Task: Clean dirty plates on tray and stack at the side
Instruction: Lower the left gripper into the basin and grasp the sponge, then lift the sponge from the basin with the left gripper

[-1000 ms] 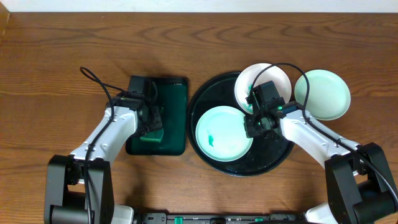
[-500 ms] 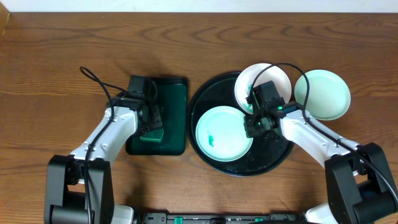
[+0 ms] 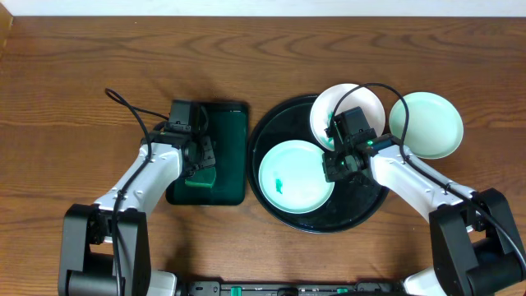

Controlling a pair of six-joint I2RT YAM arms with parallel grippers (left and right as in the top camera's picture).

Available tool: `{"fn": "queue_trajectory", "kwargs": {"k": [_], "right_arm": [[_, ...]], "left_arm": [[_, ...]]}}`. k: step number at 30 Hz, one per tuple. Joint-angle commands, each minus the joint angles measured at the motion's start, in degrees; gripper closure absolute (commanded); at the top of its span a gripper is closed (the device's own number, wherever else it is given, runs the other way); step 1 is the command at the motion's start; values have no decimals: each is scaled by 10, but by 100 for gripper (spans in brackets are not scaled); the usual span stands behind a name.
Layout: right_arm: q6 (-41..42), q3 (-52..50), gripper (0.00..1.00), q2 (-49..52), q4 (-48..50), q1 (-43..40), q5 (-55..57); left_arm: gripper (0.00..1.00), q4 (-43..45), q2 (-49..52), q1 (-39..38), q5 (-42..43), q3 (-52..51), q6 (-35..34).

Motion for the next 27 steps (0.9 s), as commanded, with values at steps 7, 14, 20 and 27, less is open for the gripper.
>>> {"fn": "queue_trajectory", "kwargs": {"k": [7, 14, 20, 27], "right_arm": [[4, -2, 99, 0, -3, -2, 38], [4, -2, 99, 0, -2, -2, 38], [4, -2, 99, 0, -2, -2, 38], [5, -2, 93, 0, -2, -2, 38]], "left_arm": [[64, 0, 65, -1, -10, -5, 4], [93, -8, 51, -1, -9, 3, 4], [93, -32, -43, -1, -9, 21, 11], [93, -61, -183, -1, -9, 21, 11]]}}
